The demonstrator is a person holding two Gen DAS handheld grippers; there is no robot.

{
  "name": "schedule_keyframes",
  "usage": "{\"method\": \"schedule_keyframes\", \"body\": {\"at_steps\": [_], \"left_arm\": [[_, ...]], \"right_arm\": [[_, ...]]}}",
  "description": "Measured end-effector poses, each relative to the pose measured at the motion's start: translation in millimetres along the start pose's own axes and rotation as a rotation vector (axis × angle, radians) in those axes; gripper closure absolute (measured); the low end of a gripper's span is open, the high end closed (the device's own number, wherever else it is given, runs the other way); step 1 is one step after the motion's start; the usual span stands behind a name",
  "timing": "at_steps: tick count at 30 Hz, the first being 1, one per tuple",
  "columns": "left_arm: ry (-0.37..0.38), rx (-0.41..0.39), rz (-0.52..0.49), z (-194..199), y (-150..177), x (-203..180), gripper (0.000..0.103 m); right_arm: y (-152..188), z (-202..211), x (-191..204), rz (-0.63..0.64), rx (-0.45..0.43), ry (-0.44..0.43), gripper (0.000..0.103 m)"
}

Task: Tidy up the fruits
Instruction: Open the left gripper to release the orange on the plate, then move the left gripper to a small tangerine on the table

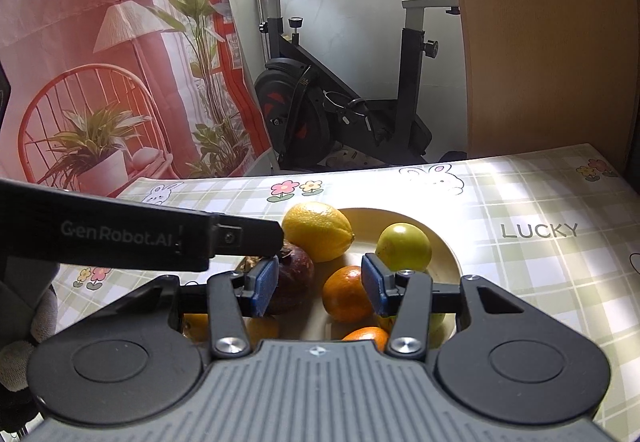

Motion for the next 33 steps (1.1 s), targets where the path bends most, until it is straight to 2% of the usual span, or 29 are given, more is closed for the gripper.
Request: {"method": "schedule_keyframes", "body": {"at_steps": [6,9,15,33], "left_arm": [[-0.061,-0.062,0.025,31,12,17,0.054],[-0.090,-0.077,0.025,39,17,24,0.049],[-0.102,-0.072,0.083,46,22,46,0.049],[-0.132,-0.068,0.171,53,43,88,0.049]], "right_arm": [[4,7,16,0.026,-0.009,-0.009,0.054],[6,9,20,0.032,-0.012,-0.013,0.054],[8,10,27,0.038,-0.010,-0.014,0.054],[20,2,51,0.094,0.037,-0.033,0.054]]}}
Point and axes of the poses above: each gripper's, at about its wrist camera, not at the fingertips, and z roughly against the way its jaws point, x to its left, y to its underside, the point moved 5 cm from there along -z, roughly the way its jaws point, and after that the axes turned 6 degrees about x, right-handed, at the moved point
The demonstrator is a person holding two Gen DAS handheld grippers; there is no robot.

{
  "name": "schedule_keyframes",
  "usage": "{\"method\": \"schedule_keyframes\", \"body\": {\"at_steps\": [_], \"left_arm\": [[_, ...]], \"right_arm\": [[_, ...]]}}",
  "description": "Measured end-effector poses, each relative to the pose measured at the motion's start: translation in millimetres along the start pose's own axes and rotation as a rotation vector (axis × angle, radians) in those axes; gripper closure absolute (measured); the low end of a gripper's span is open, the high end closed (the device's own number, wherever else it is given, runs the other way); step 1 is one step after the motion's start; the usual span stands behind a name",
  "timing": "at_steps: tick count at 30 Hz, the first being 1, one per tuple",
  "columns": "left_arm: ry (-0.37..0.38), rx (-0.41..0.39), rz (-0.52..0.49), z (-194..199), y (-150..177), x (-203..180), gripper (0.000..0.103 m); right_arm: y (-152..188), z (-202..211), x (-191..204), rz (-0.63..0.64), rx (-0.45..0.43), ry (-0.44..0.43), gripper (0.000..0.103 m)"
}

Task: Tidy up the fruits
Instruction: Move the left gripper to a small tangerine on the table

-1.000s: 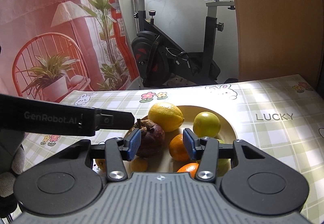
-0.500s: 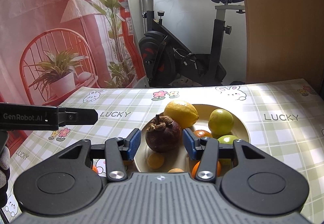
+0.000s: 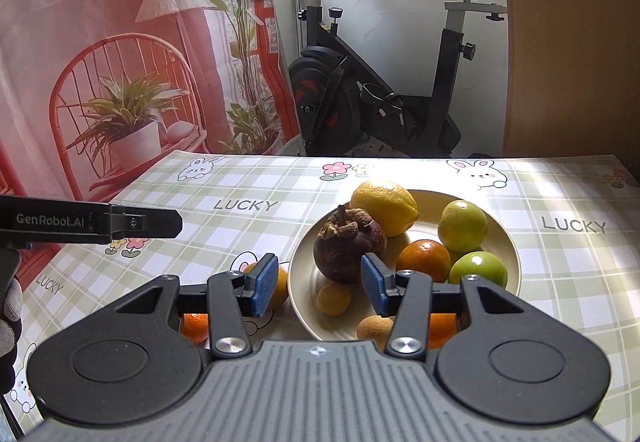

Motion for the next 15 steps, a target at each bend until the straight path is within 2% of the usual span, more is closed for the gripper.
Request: {"method": "schedule_keyframes", "body": {"at_steps": [15], "left_arm": [[-0.016,0.014,0.019,4,5,18,0.049]], "right_arm": [[3,-14,20,0.047,0.032,-0.032,0.054]]}}
Point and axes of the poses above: each gripper's, at about its wrist camera, not at the fingertips, and z roughly against the way its jaws point, x to its left, y to its underside, the point moved 5 cm from there along -z, roughly the way its jaws point, and after that the axes turned 6 degrees about x, right-handed, at the moved point
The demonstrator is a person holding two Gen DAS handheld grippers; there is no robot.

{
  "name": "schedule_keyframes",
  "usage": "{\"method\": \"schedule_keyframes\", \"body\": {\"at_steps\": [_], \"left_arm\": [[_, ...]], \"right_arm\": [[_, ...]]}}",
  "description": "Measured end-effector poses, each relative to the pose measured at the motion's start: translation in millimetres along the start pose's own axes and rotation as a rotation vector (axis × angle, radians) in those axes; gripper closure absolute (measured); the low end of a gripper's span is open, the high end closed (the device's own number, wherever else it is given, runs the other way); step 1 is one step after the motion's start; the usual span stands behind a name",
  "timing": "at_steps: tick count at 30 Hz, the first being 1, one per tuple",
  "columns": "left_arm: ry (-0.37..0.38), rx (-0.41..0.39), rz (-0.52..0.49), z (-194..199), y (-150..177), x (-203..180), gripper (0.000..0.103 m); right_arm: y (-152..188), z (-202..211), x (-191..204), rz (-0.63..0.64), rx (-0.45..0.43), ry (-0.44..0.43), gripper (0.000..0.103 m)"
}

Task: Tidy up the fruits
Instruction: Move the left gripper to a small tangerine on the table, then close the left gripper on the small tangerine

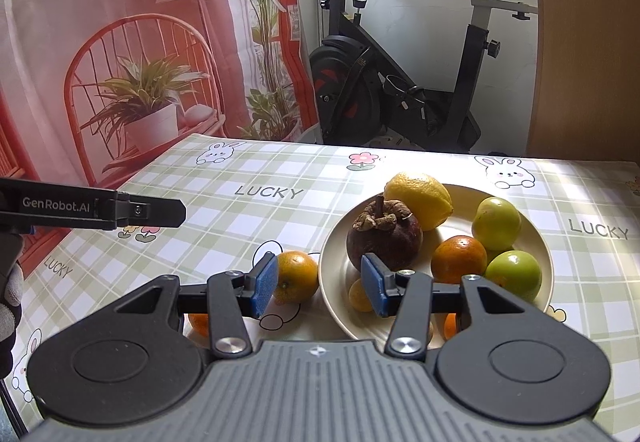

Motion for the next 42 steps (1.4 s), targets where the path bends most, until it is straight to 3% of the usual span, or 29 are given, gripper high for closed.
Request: {"method": "schedule_keyframes", "body": {"at_steps": [14,24,34,42], "left_arm": [[0.047,0.069,0.027,-12,15,11,0.050],[0.108,0.127,0.092,-24,31,22,0.050],[0.170,0.197,0.099,-49,47,12,0.050],[0.188,0.209,0.108,-58,50,10,0.051]], "right_arm": [[10,-19,26,0.058,0.056,-0.057,0.054],[25,-47,72,0.200,0.135,-0.152,0.054],[28,-62,69,0.176,0.165,-0.170,0.061],[30,-65,69,0.159,0.173,-0.181,0.062]]}}
Point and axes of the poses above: each gripper's, at about its wrist camera, not at the fingertips, and z roughly against the way its jaws point, x to its left, y to its underside, the point moved 5 cm from there along -z, roughly the way its jaws point, and after that the axes turned 6 degrees about x, right-handed, at the moved point
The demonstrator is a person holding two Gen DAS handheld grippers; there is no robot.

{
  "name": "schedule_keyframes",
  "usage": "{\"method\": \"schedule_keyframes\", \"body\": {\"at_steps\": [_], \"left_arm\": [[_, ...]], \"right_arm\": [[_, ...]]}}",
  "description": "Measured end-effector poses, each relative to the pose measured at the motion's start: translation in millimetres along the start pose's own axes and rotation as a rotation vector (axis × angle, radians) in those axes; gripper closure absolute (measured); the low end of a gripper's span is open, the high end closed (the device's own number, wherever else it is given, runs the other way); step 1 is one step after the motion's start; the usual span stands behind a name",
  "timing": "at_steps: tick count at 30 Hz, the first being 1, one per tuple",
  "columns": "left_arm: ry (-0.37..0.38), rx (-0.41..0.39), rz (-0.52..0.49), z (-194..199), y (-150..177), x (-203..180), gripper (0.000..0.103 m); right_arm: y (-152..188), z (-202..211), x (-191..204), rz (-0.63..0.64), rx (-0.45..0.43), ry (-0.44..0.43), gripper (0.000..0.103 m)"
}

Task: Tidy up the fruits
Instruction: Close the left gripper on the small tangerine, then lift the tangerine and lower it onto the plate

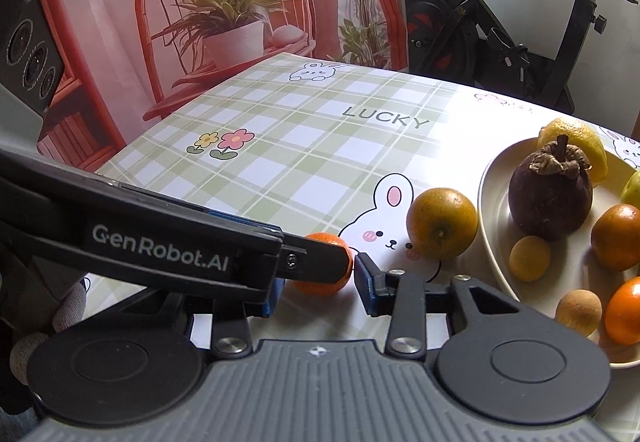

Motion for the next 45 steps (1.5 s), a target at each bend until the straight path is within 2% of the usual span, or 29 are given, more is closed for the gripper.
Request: {"method": "schedule_keyframes", "body": {"at_steps": [2,5,12,21,26,34,38,45], "left_arm": [[0.004,0.003,0.007,-3,0,1,0.053],[0.022,0.005,0.008,-5,1,0,0.065],[0.030,-0.022,-0.022,4,-1,-10,0.065],[0.001,-0.034,-0.158,10,-10,-50,0.065],[0.010,-0.044,-0.233,8,-23,-83,0.065],[0.057,-0.002,-0.327,-26,-39,-132,0.065],[0.068,0.041,-0.339,-47,-43,-147,0.065],[0.049,0.085,-0.351,-72,-47,-154,0.065]], "right_arm": [[1,0,0,-0.001,0.002,-0.001,0.062],[2,-1,0,-0.007,0.004,-0.003,0.062],[3,6,0,-0.009,-0.017,0.005,0.064],[5,31,-8,-0.036,-0.095,0.037,0.064],[5,51,-25,-0.084,-0.149,0.059,0.064],[8,83,-68,-0.166,-0.216,0.132,0.064],[11,88,-93,-0.198,-0.201,0.171,0.064],[15,83,-121,-0.238,-0.161,0.177,0.064]]}}
Point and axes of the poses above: each gripper's, at about its wrist camera, not at the fingertips, and z roughly against the way its jaws point, x to its left, y to its underside, the point moved 5 cm from there along -z, roughly the way its jaws point, and after that the axes turned 6 degrees about x, right-handed, at the moved point
